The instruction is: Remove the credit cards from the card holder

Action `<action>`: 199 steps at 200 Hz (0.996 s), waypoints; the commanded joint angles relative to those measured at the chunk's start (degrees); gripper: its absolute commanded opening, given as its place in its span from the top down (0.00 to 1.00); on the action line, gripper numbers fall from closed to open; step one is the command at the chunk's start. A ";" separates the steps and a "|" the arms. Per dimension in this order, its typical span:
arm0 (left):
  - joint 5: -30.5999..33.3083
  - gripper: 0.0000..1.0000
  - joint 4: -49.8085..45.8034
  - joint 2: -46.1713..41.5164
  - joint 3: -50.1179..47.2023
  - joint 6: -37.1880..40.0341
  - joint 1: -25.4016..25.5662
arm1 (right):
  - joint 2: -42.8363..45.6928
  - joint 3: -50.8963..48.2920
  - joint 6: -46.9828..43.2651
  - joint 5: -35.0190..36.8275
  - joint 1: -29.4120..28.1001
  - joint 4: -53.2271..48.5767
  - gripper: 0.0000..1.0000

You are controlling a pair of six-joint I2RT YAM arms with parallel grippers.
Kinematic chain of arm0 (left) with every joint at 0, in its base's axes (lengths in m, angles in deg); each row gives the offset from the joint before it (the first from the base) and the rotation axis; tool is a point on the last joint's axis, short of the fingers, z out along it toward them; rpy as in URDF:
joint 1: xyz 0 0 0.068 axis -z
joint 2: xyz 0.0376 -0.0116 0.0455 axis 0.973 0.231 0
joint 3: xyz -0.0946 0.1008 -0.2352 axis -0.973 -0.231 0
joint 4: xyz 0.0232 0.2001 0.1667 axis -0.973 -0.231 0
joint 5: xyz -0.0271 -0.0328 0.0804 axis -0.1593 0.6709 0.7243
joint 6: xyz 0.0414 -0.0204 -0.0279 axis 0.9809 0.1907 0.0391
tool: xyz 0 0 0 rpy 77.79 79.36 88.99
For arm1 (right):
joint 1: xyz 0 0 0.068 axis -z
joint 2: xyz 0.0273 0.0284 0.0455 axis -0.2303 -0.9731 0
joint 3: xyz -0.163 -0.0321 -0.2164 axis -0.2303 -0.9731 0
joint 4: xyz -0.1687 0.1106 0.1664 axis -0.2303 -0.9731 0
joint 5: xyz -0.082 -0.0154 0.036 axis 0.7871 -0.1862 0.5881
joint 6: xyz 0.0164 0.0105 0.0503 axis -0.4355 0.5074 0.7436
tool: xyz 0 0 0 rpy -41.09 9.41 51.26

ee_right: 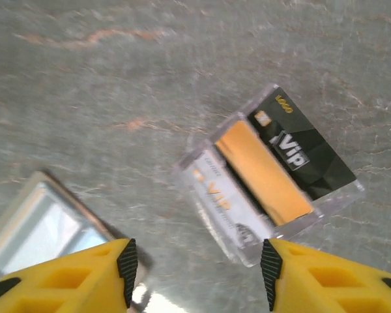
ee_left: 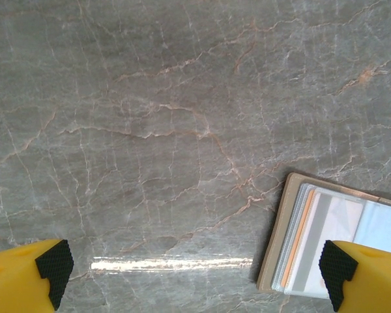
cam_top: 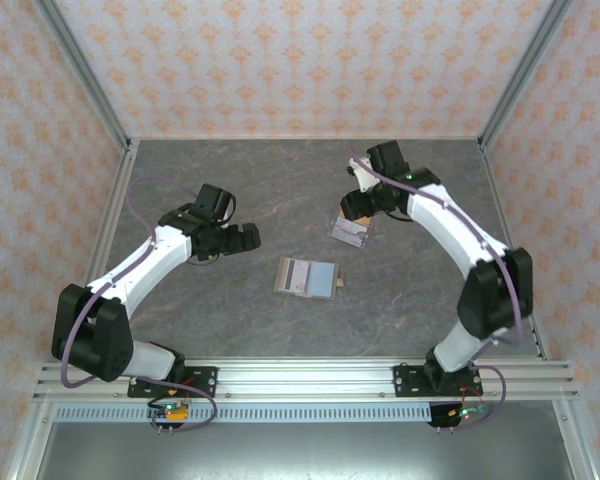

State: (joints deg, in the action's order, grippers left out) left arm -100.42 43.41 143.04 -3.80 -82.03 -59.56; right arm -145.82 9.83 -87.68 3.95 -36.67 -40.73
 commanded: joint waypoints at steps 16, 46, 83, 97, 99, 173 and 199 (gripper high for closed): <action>-2.94 0.00 2.21 -2.40 -0.97 -3.55 -0.73 | 6.86 -4.32 27.25 8.03 -7.97 -0.44 0.40; -5.60 0.00 4.88 -3.09 -1.98 -6.25 -0.73 | 9.57 -11.94 40.89 9.12 -14.91 3.56 0.37; -8.69 0.00 5.68 -2.16 -2.30 -7.61 -0.73 | 6.27 -17.39 52.73 11.56 -22.44 10.88 0.36; -10.19 0.00 5.85 -1.62 -2.44 -8.08 -0.65 | 2.74 -17.39 56.11 13.24 -24.61 12.38 0.37; -10.33 0.00 5.89 -1.53 -2.40 -8.06 -0.58 | 2.20 -17.25 56.49 13.40 -24.80 12.42 0.37; -13.20 0.00 7.98 1.28 -4.46 -10.51 0.11 | -12.18 -11.48 58.61 15.04 -26.19 10.19 0.48; -14.03 0.04 9.39 2.62 -4.90 -10.60 0.57 | -14.22 -10.61 56.96 17.14 -26.21 7.17 0.49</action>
State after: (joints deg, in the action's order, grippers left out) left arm -112.90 50.25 144.31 -8.06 -91.73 -59.50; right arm -158.43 -3.02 -30.31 16.82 -62.52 -30.00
